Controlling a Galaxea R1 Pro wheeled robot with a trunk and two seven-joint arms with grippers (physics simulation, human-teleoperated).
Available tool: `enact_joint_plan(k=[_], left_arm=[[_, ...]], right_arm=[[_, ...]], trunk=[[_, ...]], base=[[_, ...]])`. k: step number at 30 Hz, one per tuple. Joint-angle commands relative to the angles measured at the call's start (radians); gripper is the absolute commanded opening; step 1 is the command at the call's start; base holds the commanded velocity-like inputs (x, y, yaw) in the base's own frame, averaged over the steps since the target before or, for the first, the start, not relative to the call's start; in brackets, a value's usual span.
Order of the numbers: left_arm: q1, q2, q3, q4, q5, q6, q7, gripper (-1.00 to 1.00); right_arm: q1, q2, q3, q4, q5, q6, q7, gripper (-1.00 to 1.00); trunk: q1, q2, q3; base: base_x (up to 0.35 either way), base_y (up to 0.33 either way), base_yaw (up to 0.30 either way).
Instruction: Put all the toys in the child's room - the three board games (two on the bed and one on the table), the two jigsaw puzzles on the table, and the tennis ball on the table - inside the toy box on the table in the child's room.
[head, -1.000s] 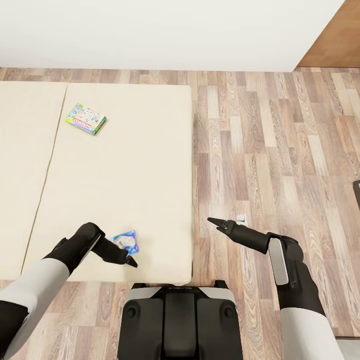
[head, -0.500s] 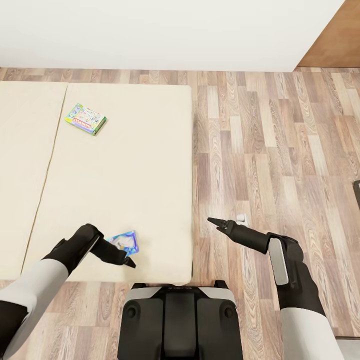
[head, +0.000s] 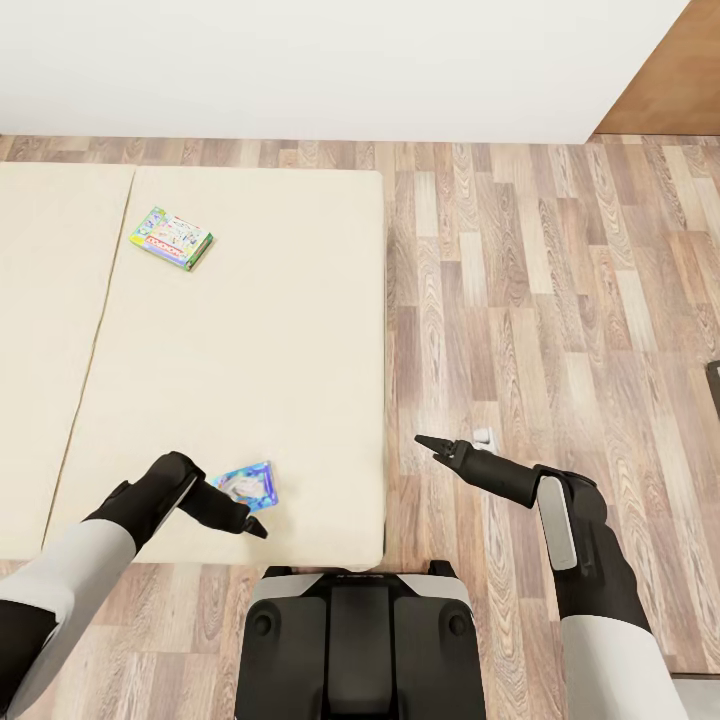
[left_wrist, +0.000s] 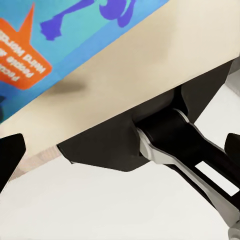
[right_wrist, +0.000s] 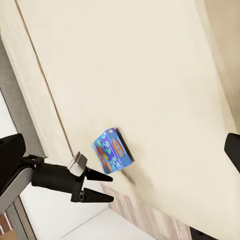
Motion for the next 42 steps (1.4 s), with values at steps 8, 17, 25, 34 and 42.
enact_joint_plan(k=[8,17,25,34,42], left_arm=[[0.0,-0.004,-0.001,0.0,-0.01,-0.002,0.041,1.0],[-0.001,-0.003,0.002,0.0,-0.009,-0.003,0.048,1.0],[-0.002,-0.001,0.003,0.001,-0.008,-0.041,0.05,1.0],[-0.002,0.001,0.004,0.001,-0.007,-0.067,0.051,1.0],[-0.002,0.001,0.009,0.001,-0.004,-0.069,0.051,1.0]], right_arm=[[-0.001,0.001,0.0,0.0,0.008,0.004,0.008,1.0],[-0.001,0.001,0.002,0.0,0.009,0.003,0.008,1.0],[-0.001,0.001,0.004,0.0,0.008,0.003,0.007,1.0],[-0.001,0.002,0.004,0.0,0.009,0.003,0.007,1.0],[-0.001,0.003,0.004,0.0,0.01,0.003,0.008,1.0]], trunk=[[0.001,-0.002,-0.001],[0.001,-0.002,-0.001],[0.001,-0.002,-0.001],[0.001,-0.002,-0.001],[0.001,-0.002,-0.001]], base=[[0.0,0.0,0.0],[0.0,0.0,0.0],[0.0,0.0,0.0],[0.0,0.0,0.0],[0.0,0.0,0.0]])
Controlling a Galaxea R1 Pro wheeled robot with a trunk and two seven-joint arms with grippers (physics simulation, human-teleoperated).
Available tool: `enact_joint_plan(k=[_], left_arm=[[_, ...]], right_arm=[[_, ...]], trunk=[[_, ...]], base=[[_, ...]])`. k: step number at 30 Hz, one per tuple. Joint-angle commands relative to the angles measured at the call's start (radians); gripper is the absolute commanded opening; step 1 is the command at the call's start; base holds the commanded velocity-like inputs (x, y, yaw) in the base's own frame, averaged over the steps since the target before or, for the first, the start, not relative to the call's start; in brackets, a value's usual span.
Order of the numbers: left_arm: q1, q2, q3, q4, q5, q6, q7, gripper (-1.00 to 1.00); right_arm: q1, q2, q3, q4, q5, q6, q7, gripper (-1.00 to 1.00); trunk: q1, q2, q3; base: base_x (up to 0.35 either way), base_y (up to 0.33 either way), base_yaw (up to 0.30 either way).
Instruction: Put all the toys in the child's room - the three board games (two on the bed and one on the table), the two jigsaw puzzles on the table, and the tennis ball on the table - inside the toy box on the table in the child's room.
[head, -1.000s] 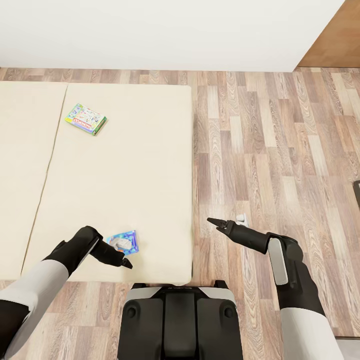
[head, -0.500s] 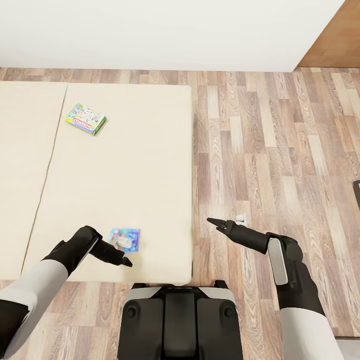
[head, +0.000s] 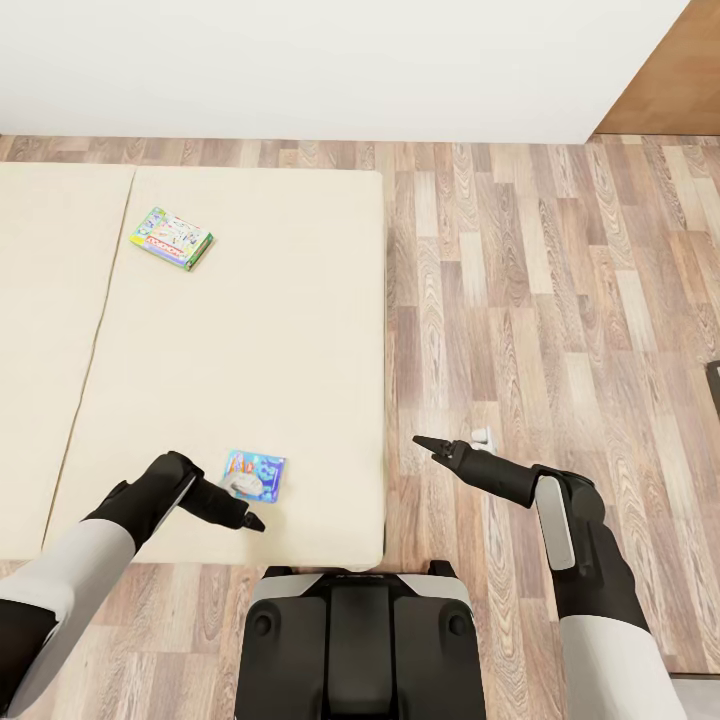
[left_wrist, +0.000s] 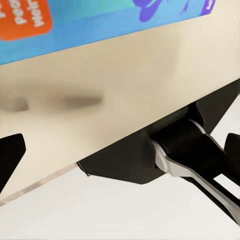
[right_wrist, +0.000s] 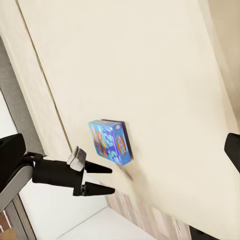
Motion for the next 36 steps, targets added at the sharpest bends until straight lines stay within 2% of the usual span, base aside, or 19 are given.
enact_joint_plan(k=[1,14,27,36], left_arm=[[0.0,0.001,0.0,-0.002,-0.01,0.0,-0.009,1.0],[0.0,0.001,0.058,-0.004,-0.008,-0.003,-0.015,1.0],[0.0,0.006,0.069,-0.015,-0.007,-0.007,-0.026,1.0],[-0.001,0.022,0.076,-0.017,-0.006,-0.007,-0.028,1.0]], right_arm=[[-0.001,0.001,-0.003,0.0,0.006,0.005,0.008,1.0],[-0.001,0.001,-0.004,0.0,0.006,0.005,0.008,1.0],[-0.001,0.001,-0.004,0.0,0.006,0.005,0.007,1.0],[-0.001,0.001,-0.003,0.0,0.006,0.005,0.008,1.0]], trunk=[[0.001,-0.002,-0.001],[0.001,-0.002,-0.001],[0.001,-0.002,-0.001],[0.001,-0.002,-0.001]], base=[[0.0,0.0,0.0],[0.0,0.0,0.0],[0.0,0.0,0.0],[0.0,0.0,0.0]])
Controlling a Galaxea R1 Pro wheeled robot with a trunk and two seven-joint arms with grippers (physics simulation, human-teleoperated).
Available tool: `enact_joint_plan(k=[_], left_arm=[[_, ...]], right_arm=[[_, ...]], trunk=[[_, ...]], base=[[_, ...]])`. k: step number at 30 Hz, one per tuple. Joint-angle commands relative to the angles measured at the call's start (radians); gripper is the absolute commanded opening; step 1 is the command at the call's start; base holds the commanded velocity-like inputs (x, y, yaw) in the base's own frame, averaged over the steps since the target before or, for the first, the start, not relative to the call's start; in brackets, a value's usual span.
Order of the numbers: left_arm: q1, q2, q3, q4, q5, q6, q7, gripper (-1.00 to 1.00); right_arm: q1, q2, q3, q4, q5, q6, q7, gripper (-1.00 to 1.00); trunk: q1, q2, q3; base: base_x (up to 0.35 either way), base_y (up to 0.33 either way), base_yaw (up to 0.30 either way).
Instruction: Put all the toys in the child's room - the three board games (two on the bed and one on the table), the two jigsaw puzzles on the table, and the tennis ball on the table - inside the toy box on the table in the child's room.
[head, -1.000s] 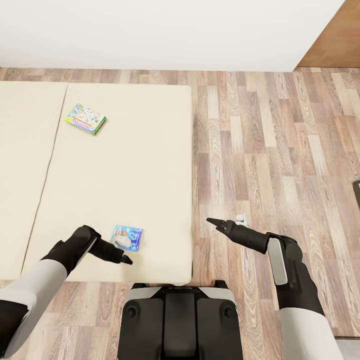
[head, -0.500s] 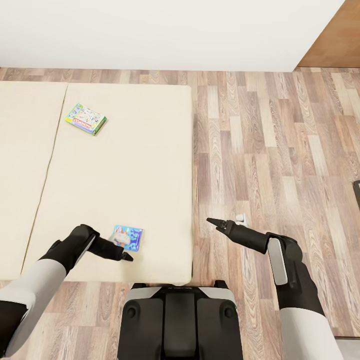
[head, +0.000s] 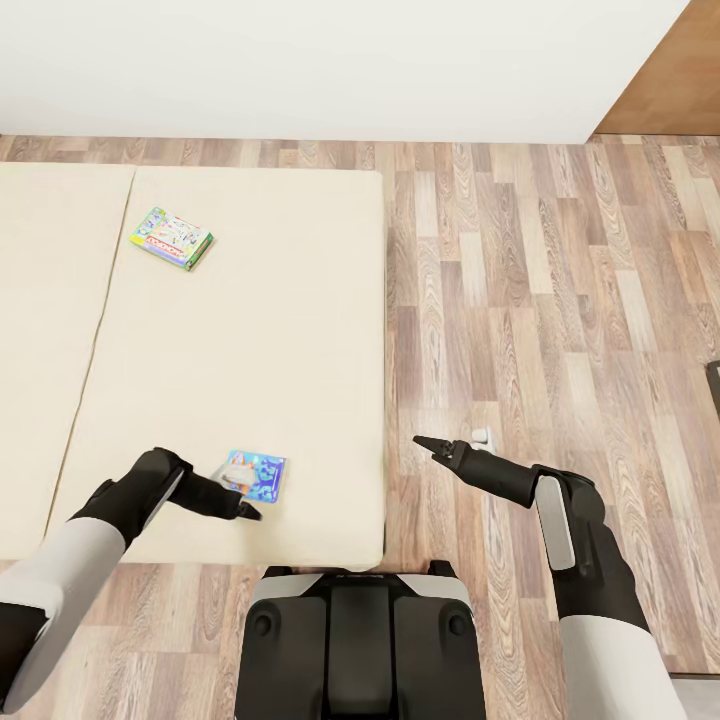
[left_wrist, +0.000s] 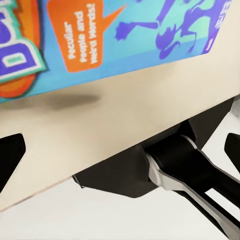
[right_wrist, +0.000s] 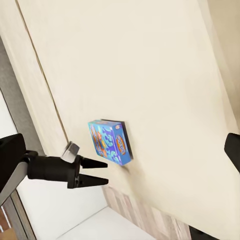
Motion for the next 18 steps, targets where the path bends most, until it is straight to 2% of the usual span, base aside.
enact_joint_plan(k=[1,11,18], left_arm=[[0.0,0.001,-0.002,-0.002,-0.01,0.001,-0.009,1.0],[-0.001,0.012,0.074,-0.033,-0.011,0.005,-0.01,1.0],[-0.001,0.015,0.097,-0.054,-0.012,0.01,-0.01,1.0]], right_arm=[[-0.001,0.001,-0.003,0.0,0.006,0.005,0.008,1.0],[-0.001,0.002,-0.003,0.0,0.006,0.005,0.008,1.0],[-0.001,0.005,-0.002,0.0,0.006,0.005,0.007,1.0]], trunk=[[0.001,-0.002,-0.001],[0.001,-0.002,-0.001],[0.001,-0.002,-0.001]], base=[[0.0,0.0,0.0],[0.0,0.0,0.0],[0.0,0.0,0.0]])
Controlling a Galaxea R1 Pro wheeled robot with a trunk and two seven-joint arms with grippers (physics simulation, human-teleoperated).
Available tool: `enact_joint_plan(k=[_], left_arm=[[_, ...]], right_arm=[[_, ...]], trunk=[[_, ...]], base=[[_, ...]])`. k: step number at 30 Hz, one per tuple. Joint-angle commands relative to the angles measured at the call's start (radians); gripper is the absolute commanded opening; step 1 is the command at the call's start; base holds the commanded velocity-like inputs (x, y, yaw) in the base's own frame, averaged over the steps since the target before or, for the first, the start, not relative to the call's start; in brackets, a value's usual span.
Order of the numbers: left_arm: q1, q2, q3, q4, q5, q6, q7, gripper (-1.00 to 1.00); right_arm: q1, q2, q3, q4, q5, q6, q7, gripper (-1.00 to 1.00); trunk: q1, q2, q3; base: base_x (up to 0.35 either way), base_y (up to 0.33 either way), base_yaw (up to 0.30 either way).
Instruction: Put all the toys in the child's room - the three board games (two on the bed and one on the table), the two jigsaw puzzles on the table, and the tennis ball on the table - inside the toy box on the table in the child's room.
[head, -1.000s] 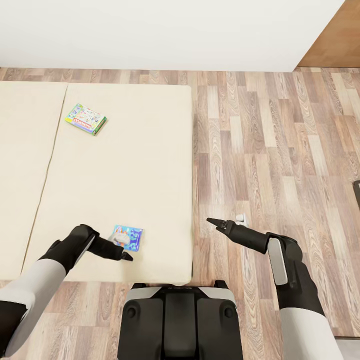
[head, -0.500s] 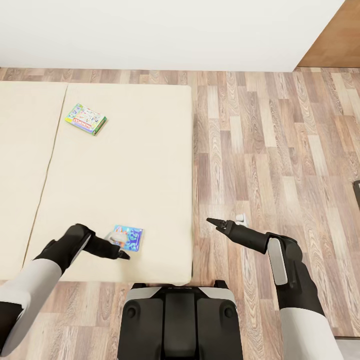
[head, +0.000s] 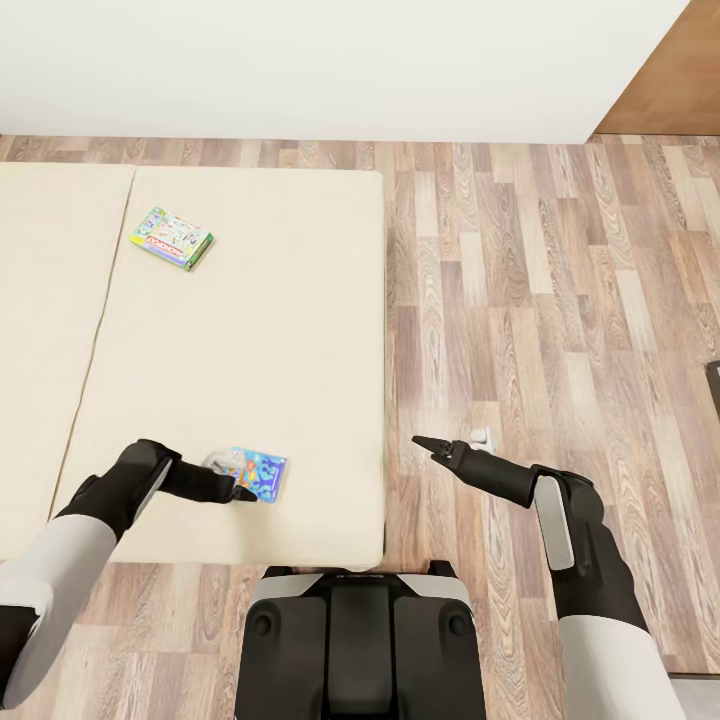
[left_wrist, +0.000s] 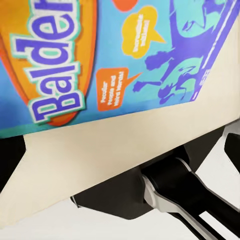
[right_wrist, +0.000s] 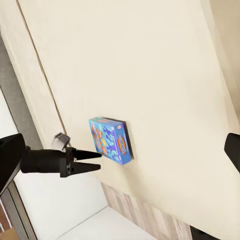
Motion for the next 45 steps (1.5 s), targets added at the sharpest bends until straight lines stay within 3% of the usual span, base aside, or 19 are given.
enact_joint_plan(k=[1,15,25,45], left_arm=[[0.0,0.001,0.0,-0.003,-0.011,0.001,-0.009,1.0],[0.0,0.009,0.009,-0.02,-0.01,0.003,-0.009,1.0],[0.0,0.008,0.051,-0.067,-0.01,0.01,-0.01,1.0],[0.0,0.008,0.061,-0.081,-0.008,0.011,-0.011,1.0]], right_arm=[[-0.001,0.001,-0.003,0.0,0.006,0.005,0.008,1.0],[-0.001,0.005,-0.002,0.0,0.006,0.005,0.007,1.0],[-0.001,0.008,-0.001,0.0,0.006,0.005,0.007,1.0],[-0.001,0.008,-0.001,0.0,0.006,0.005,0.007,1.0]], trunk=[[0.001,-0.002,-0.001],[0.001,-0.002,-0.001],[0.001,-0.002,-0.001],[0.001,-0.002,-0.001]], base=[[0.0,0.0,0.0],[0.0,0.0,0.0],[0.0,0.0,0.0],[0.0,0.0,0.0]])
